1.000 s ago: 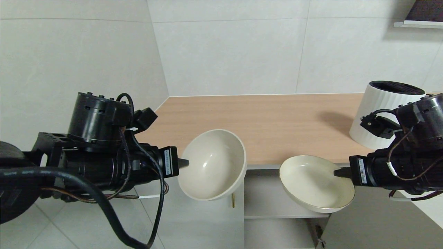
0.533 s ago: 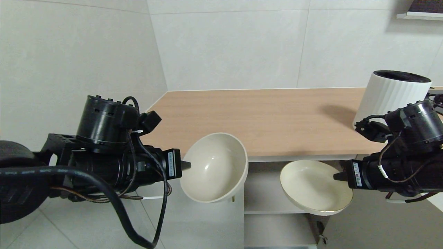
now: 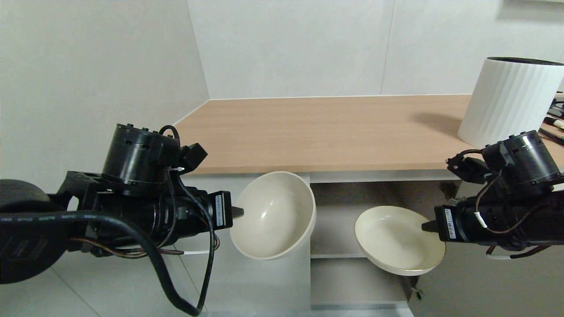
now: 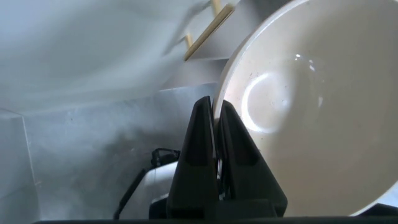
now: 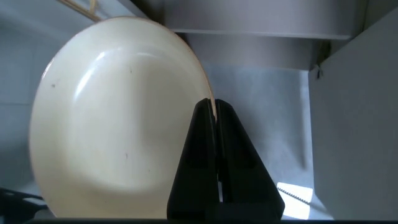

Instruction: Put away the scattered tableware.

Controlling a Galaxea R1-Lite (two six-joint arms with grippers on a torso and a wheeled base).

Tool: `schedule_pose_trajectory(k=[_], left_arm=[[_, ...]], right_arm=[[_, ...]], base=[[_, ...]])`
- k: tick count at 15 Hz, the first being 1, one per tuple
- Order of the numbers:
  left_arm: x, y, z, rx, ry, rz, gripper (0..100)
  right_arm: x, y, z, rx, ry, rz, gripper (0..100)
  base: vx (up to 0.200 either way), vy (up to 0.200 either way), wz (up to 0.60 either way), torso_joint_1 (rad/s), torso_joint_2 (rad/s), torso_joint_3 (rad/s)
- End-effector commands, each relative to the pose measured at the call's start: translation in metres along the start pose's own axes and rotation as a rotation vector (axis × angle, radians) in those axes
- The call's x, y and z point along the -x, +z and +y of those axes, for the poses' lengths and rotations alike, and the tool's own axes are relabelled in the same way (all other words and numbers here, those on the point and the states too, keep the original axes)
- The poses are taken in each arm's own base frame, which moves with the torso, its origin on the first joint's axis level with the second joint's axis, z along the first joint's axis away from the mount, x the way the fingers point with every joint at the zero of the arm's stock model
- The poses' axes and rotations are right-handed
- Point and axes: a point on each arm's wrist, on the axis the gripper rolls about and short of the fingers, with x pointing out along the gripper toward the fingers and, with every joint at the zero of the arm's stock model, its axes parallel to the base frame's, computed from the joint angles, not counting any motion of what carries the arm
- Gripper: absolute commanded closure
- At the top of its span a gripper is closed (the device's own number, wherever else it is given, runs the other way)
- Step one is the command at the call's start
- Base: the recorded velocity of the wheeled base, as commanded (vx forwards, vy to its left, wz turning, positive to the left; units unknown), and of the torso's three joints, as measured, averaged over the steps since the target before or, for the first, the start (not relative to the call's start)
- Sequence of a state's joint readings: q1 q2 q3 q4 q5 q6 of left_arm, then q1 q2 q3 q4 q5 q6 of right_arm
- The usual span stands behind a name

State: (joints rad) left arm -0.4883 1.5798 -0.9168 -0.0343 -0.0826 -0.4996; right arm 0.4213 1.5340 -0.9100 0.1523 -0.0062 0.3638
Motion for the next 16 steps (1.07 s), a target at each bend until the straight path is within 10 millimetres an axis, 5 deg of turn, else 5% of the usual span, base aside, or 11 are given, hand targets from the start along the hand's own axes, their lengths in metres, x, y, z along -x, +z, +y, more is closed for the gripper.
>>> schedule_pose_trajectory(k=[1,11,16], left_arm=[[-0.002,-0.001,0.000,0.000,0.002,0.006,100],[-0.006,-0.002,0.001,0.001,0.007,0.018,100],[-0.014,-0.006,0.000,-0.002,0.012,0.048,100]], right_arm=[[-0.002,-0.001,0.000,0.001,-0.003,0.009,100],[-0.019,-0.001,0.000,0.001,-0.015,0.037,100],[-0.117,-0.006,-0.007,-0.039,-0.102,0.068,100]], base=[[0.000,0.000,0.00,-0.149,0.47,0.305],[0.000,0.000,0.00,-0.081,0.32,0.238],[0.000,0.000,0.00,0.000,0.00,0.000]])
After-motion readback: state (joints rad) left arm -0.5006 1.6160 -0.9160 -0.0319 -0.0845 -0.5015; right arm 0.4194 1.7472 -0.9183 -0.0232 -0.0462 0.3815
